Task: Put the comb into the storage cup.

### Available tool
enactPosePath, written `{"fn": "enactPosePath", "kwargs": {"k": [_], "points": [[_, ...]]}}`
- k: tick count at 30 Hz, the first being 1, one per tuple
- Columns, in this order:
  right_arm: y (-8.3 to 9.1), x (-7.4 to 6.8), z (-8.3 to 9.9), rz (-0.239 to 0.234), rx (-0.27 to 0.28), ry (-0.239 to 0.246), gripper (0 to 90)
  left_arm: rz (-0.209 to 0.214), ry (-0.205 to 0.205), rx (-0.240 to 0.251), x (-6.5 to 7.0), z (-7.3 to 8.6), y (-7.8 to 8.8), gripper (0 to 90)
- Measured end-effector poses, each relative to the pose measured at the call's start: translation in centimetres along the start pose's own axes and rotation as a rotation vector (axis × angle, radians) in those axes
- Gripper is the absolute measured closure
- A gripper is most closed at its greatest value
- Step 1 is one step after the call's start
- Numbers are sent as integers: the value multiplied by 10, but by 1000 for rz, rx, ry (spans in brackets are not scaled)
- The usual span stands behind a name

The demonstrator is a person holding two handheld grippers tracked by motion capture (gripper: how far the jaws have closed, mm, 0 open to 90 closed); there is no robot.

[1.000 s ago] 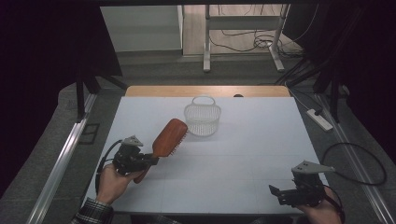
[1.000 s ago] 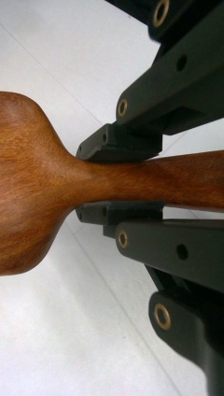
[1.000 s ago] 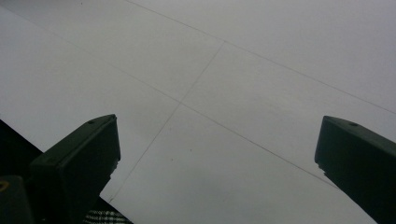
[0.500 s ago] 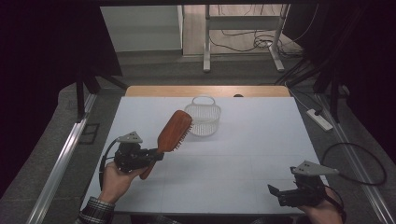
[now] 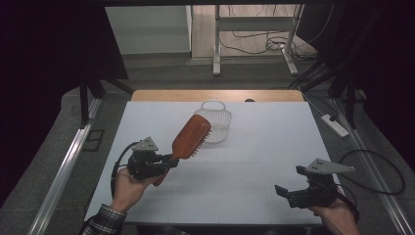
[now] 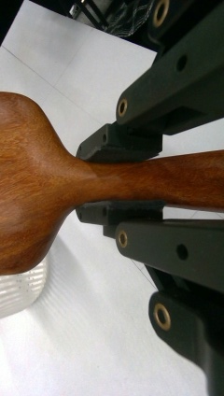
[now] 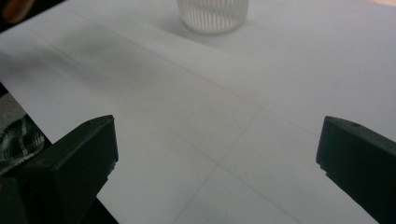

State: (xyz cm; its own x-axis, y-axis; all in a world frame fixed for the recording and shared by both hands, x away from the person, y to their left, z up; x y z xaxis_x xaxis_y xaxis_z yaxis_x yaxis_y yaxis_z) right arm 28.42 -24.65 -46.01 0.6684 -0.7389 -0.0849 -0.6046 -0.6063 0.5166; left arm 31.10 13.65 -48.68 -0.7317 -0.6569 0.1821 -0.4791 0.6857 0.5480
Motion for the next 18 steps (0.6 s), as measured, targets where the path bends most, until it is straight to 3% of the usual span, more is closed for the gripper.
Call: {"fn": "enactPosePath", "kwargs": {"k": [6,18], "points": [[-11,-6,-16,-58,34,6,0,-7,-32,-3,5,-4,-4,723],[-34,-18,-34,-119,33,5,0,8,-59,-4,15,-13,-17,723]]}}
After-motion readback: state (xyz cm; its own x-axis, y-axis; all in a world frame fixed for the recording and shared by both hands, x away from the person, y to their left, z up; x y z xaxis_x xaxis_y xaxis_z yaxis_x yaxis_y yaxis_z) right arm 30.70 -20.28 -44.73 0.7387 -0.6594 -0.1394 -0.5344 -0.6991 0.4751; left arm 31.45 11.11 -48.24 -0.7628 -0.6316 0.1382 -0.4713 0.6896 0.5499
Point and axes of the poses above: each handheld gripper's, and its own axes: y roughly backward along the jaws, z roughly out of its underside, x roughly to its right, the point moved 7 cm from there along -y, roughly forward along the jaws, and after that the axes turned 6 degrees about x, right-handed, at the moved point
